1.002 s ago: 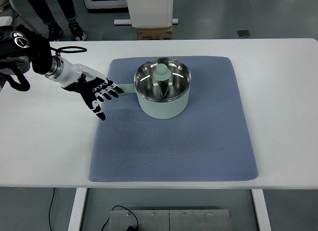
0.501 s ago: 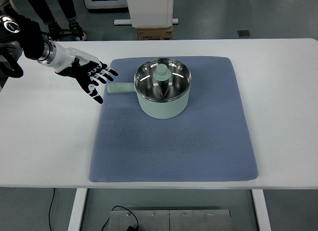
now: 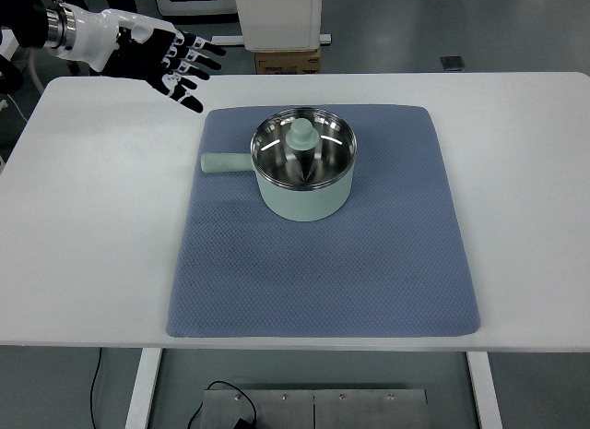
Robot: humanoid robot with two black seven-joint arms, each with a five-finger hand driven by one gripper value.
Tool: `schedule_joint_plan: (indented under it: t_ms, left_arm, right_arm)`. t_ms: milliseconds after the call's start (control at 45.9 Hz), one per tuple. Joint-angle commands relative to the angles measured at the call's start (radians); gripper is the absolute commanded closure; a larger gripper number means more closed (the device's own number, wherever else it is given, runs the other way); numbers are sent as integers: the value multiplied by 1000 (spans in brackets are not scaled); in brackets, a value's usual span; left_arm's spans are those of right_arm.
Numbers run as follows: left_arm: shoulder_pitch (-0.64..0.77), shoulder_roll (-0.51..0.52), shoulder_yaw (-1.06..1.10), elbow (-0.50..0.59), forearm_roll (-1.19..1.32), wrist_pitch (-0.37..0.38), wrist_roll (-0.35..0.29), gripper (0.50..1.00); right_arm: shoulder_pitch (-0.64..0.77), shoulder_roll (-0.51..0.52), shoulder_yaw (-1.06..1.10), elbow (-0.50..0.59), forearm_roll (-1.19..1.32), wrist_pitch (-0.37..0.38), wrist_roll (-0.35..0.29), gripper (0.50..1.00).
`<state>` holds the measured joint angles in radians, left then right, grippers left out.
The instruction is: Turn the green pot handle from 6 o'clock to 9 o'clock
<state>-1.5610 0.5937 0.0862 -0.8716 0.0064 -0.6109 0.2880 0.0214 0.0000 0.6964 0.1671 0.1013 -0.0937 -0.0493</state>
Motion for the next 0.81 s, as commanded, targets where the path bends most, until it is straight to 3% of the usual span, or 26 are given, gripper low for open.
schedule_joint_plan:
  t_ms: [0, 109, 196, 349, 567, 785]
  left_arm:
    - [38, -18, -42, 45, -100, 0, -23, 500]
    - [97, -44, -118, 117, -187, 5, -81, 500]
    - [178, -57, -224, 179, -247, 83, -110, 500]
    - [291, -58, -393, 241, -275, 135, -112, 500]
    - [430, -146, -600, 388, -276, 135, -168, 500]
    - [591, -199, -776, 405, -278, 134, -213, 500]
  right_arm:
    - [0, 0, 0, 0, 0, 0, 0, 500]
    - [0, 0, 0, 0, 0, 0, 0, 500]
    - [0, 0, 0, 0, 0, 0, 0, 500]
    - [0, 0, 0, 0, 0, 0, 0, 500]
    - [0, 0, 0, 0, 0, 0, 0, 500]
    - [0, 0, 0, 0, 0, 0, 0, 500]
